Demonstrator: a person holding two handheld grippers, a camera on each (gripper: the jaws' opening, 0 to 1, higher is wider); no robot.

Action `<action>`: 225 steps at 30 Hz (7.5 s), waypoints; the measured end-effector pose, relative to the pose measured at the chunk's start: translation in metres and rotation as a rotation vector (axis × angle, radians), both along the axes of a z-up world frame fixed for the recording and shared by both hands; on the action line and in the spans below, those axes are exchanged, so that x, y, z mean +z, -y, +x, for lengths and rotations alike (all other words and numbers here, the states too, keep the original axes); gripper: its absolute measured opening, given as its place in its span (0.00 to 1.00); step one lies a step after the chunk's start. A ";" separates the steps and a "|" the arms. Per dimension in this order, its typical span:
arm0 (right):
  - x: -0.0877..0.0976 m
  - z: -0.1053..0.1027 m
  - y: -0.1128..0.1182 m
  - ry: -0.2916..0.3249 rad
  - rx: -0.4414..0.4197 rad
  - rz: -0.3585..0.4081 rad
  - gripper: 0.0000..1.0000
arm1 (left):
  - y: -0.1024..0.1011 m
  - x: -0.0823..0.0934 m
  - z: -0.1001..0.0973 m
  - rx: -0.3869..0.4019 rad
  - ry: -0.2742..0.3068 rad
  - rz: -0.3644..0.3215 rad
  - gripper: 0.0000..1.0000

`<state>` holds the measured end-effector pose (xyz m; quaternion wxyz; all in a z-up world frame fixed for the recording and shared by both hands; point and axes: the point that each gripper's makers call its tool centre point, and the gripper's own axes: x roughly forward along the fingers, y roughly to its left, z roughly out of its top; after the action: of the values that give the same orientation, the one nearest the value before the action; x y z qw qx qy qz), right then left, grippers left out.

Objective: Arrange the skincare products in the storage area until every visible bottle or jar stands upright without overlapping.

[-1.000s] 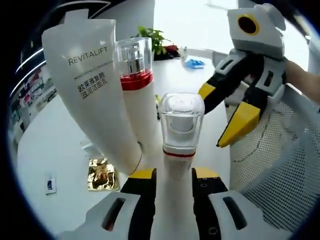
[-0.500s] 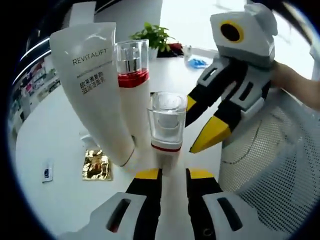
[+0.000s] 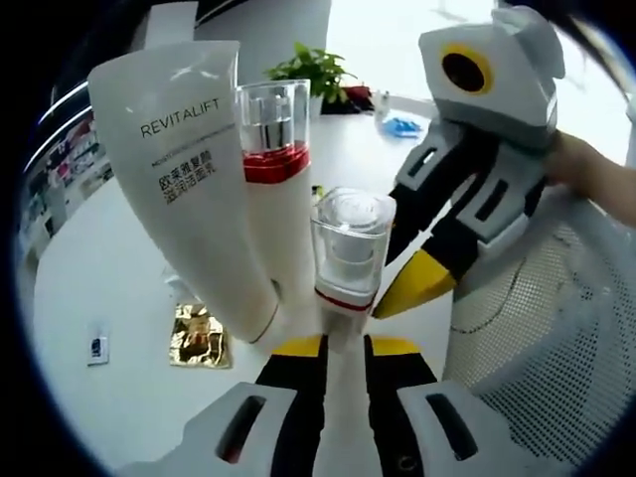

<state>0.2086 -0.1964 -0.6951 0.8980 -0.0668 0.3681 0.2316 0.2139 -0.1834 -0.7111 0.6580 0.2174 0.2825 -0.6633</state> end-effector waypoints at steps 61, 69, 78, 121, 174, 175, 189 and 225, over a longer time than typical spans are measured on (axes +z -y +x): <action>0.033 0.001 0.024 0.084 -0.112 -0.007 0.27 | -0.023 0.039 0.020 0.160 -0.012 -0.067 0.15; 0.054 -0.001 0.031 0.133 -0.163 0.013 0.38 | -0.046 0.058 0.025 0.218 -0.002 -0.089 0.24; 0.074 -0.002 0.039 0.176 -0.206 0.014 0.52 | -0.068 0.080 0.039 0.308 0.029 -0.118 0.42; 0.087 -0.011 0.054 0.231 -0.279 -0.011 1.00 | -0.120 0.103 0.051 0.415 0.097 -0.105 0.97; 0.042 0.063 0.146 0.107 -0.249 -0.024 0.57 | -0.112 0.075 0.054 0.426 0.010 -0.051 0.97; 0.040 0.068 0.145 0.105 -0.238 -0.018 0.55 | -0.112 0.074 0.054 0.427 0.008 -0.050 0.97; 0.008 0.119 0.112 -0.062 -0.001 0.007 0.30 | -0.120 0.066 0.057 0.449 -0.016 -0.037 0.97; -0.048 0.152 0.029 -0.419 0.412 -0.202 0.28 | -0.124 0.058 0.054 0.472 -0.050 -0.024 0.97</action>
<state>0.3603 -0.2256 -0.7436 0.7256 -0.1794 0.5452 0.3797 0.2682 -0.0591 -0.6533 0.7902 0.1211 0.3337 -0.4995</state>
